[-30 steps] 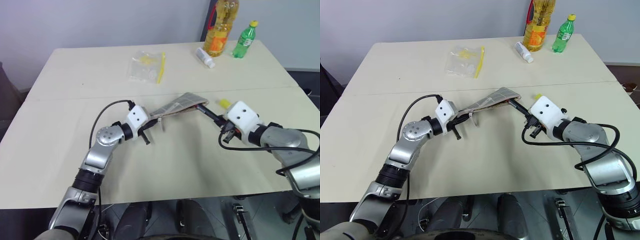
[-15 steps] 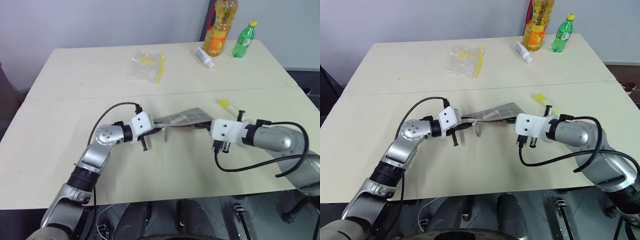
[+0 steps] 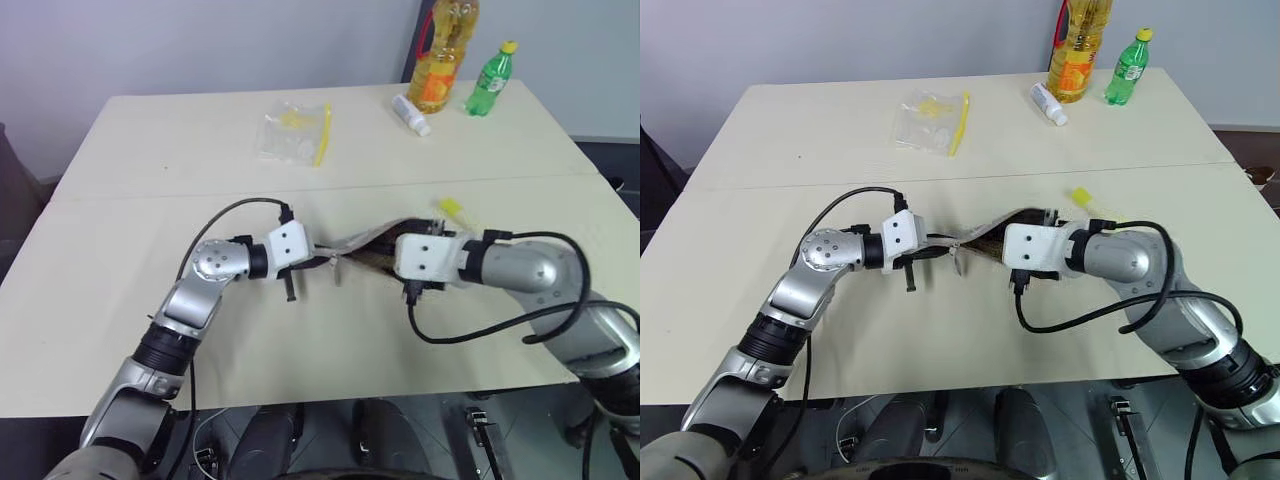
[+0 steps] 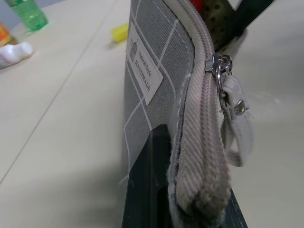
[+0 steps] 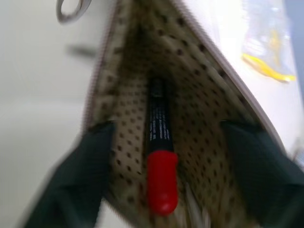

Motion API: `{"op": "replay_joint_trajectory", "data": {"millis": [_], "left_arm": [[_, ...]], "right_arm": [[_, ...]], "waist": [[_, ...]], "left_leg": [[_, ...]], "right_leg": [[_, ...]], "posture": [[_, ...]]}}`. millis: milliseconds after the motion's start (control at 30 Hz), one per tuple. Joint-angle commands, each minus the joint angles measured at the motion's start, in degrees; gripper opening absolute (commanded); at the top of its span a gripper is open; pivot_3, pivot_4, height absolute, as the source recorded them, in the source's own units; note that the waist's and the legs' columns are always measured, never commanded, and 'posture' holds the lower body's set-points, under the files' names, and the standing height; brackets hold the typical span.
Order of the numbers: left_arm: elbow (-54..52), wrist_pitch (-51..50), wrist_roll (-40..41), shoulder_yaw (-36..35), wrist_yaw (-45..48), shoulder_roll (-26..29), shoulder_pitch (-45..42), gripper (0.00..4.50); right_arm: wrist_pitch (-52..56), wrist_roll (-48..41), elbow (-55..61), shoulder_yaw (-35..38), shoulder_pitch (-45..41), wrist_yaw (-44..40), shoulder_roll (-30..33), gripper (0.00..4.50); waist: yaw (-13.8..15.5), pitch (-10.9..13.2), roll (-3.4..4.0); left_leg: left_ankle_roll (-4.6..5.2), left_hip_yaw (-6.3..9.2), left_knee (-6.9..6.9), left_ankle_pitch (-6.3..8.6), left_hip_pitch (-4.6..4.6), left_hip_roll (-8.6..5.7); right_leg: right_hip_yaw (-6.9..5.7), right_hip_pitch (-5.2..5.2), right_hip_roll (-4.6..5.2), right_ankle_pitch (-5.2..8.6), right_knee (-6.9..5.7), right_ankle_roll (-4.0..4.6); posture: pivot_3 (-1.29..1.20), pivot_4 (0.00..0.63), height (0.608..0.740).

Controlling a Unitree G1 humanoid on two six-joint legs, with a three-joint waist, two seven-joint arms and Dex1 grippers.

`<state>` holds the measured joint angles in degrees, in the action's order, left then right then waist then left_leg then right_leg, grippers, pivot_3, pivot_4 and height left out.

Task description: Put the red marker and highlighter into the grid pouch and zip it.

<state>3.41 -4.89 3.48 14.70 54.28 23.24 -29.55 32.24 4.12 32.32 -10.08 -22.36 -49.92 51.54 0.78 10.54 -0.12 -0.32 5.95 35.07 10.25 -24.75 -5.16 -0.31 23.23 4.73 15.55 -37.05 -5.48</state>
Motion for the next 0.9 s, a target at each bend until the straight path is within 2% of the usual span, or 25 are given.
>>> {"op": "replay_joint_trajectory", "data": {"millis": [33,100,167,233,333,567,833,900], "left_arm": [[-0.9,-1.8,0.9,-2.2,-3.5,-1.0,0.1,0.0],[0.2,-2.3,0.1,-3.3,-7.0,-2.0,-0.1,0.0],[1.1,-2.9,-0.4,-4.3,-10.4,-2.9,-0.2,0.0],[1.4,-3.3,-0.5,-4.9,-12.1,-3.4,-0.2,0.0],[2.6,-3.3,-1.7,-5.0,-15.4,-4.0,-0.6,0.0],[4.8,-3.8,-4.5,-4.4,-19.9,-4.7,-1.0,0.0],[4.2,-5.3,-4.5,-4.5,-21.4,-5.2,-0.1,0.0],[4.0,-5.5,-4.5,-4.6,-21.5,-5.1,0.1,0.0]], "right_arm": [[6.3,-8.2,3.5,11.2,0.8,-1.2,-1.4,3.76],[11.3,-12.6,2.6,17.6,1.1,-0.9,-2.8,3.76],[12.2,-12.8,-1.9,22.2,3.4,0.8,-2.7,3.76],[11.3,-12.1,-5.4,24.0,5.4,2.6,-2.5,3.76],[12.0,-11.7,-17.8,26.1,4.8,8.5,-5.7,3.76],[5.4,-11.2,-38.1,23.5,-0.1,13.8,-10.1,3.76],[-1.7,-12.4,-57.4,21.6,-9.1,13.9,-13.2,3.76],[-1.8,-13.2,-58.5,21.8,-9.6,13.8,-13.4,3.24]], "waist": [[0.0,0.0,0.0],[0.0,0.0,-0.01],[0.1,0.0,-0.02],[0.1,0.0,-0.07],[-0.1,0.0,-0.07],[-0.4,0.0,-0.02],[-0.3,0.0,-0.01],[-0.2,0.0,-0.01]], "left_leg": [[0.0,0.0,0.01,0.0,0.0,0.0],[0.0,0.0,0.03,0.0,0.0,0.0],[0.01,0.01,0.06,0.0,0.0,0.0],[0.01,0.02,0.07,0.0,0.01,0.0],[0.01,0.01,0.06,0.0,0.02,-0.02],[0.02,-0.04,-0.01,-0.01,0.09,0.0],[0.02,-0.08,0.0,-0.02,0.14,-0.01],[0.02,-0.08,0.0,-0.01,0.14,-0.01]], "right_leg": [[0.0,-0.01,0.0,0.0,-0.01,0.0],[0.0,-0.02,0.0,0.0,-0.01,0.0],[0.0,-0.03,0.0,0.0,-0.02,0.01],[-0.02,-0.07,-0.01,0.0,-0.01,0.01],[-0.01,-0.07,0.0,-0.01,-0.02,0.01],[0.01,-0.04,-0.03,-0.03,-0.12,-0.01],[0.03,-0.09,-0.07,-0.04,-0.13,-0.02],[0.03,-0.09,-0.06,-0.05,-0.13,-0.02]], "posture": [[0.0,0.15,0.74],[0.0,0.15,0.74],[0.0,0.15,0.74],[0.0,0.15,0.74],[0.0,0.15,0.74],[0.0,0.15,0.74],[0.0,0.15,0.74],[0.0,0.15,0.74]]}}
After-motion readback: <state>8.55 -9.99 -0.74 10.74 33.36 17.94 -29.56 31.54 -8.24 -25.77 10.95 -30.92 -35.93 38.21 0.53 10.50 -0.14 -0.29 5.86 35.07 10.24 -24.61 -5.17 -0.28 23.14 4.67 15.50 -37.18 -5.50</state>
